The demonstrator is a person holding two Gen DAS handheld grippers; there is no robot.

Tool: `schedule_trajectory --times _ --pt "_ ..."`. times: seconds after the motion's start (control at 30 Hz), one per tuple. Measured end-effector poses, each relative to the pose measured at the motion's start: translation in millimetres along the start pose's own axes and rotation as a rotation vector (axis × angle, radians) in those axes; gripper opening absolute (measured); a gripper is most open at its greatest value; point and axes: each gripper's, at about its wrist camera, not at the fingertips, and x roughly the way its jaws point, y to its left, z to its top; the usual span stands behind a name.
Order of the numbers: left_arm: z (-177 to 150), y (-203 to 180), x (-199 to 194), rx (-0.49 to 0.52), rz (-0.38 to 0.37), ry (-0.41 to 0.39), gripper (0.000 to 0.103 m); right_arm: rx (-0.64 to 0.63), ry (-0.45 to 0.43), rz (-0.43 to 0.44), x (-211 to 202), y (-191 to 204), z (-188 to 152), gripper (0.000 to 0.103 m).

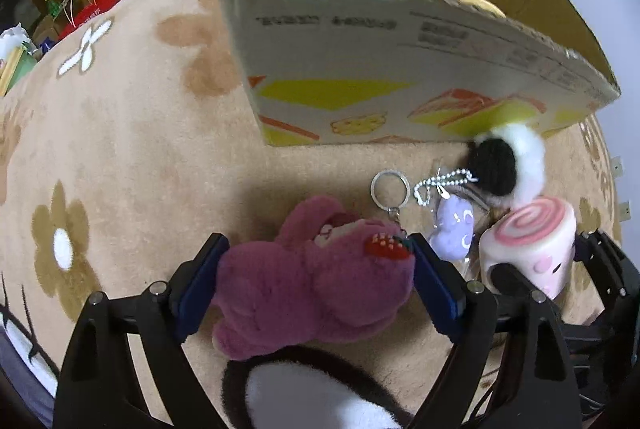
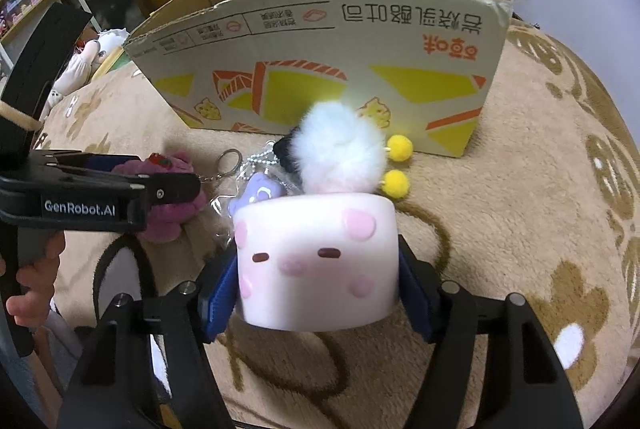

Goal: Organize soft objects
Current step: 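Grasp the pink bear plush with the left tool while the right tool grasps the pig-face plush, then carry both plushes into the cardboard box and open both tools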

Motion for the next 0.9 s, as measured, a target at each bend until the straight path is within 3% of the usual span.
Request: schedule_trajectory --times 0.53,0.7,0.9 --pt "-22 14 -24 -0.08 0.023 -0.043 0.081 0.041 -0.121 -0.034 -42 -18 0 0.07" --pt "-30 9 -52 -0.079 0.035 -0.131 0.081 0.073 -0.187 -0.029 -58 -24 1 0.07" --pt "-42 -2 -96 -0.055 0.05 -0.294 0.081 0.102 -0.302 -0.028 -83 -27 7 0.07"
